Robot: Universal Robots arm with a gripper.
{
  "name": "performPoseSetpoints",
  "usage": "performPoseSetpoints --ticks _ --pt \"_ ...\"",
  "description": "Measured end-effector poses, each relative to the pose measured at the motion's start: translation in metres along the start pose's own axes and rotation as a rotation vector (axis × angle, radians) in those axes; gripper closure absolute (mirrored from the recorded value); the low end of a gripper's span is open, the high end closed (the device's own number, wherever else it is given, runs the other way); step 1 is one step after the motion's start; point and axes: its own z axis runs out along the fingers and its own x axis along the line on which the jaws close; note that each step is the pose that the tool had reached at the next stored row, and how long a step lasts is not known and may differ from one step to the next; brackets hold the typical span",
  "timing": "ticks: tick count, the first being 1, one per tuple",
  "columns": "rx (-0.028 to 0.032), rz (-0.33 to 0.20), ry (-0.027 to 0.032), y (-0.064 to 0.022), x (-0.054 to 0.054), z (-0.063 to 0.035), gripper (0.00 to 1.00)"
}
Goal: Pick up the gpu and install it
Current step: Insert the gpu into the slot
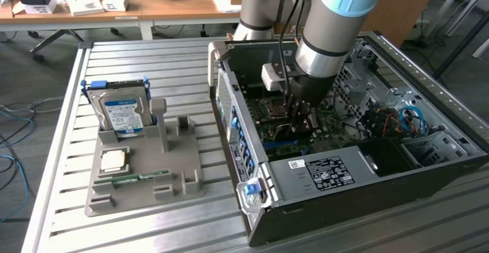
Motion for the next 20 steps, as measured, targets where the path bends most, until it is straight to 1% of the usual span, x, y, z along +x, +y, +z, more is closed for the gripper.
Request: performPoseSetpoints --ticks 3,4,5,7,10,14,20 --pt "0.0004 0.005 0.0066 0.0000 0.0000 -0.0001 0.74" --pt "0.0004 0.006 0.0082 0.0000 0.0001 -0.0001 0.74" --pt "0.0004 0.006 0.0084 0.0000 0.0001 -0.0001 0.74" --pt "0.0005 0.006 0.0085 0.0001 0.0001 -0.0001 0.74" --pt "0.0005 0.007 0.0067 0.0001 0.0000 0.0000 0.74" --pt "0.0005 0.006 0.0057 0.0003 0.0001 -0.0001 0.74" --pt "0.0012 0.006 0.0019 0.0011 0.0001 -0.0004 0.74"
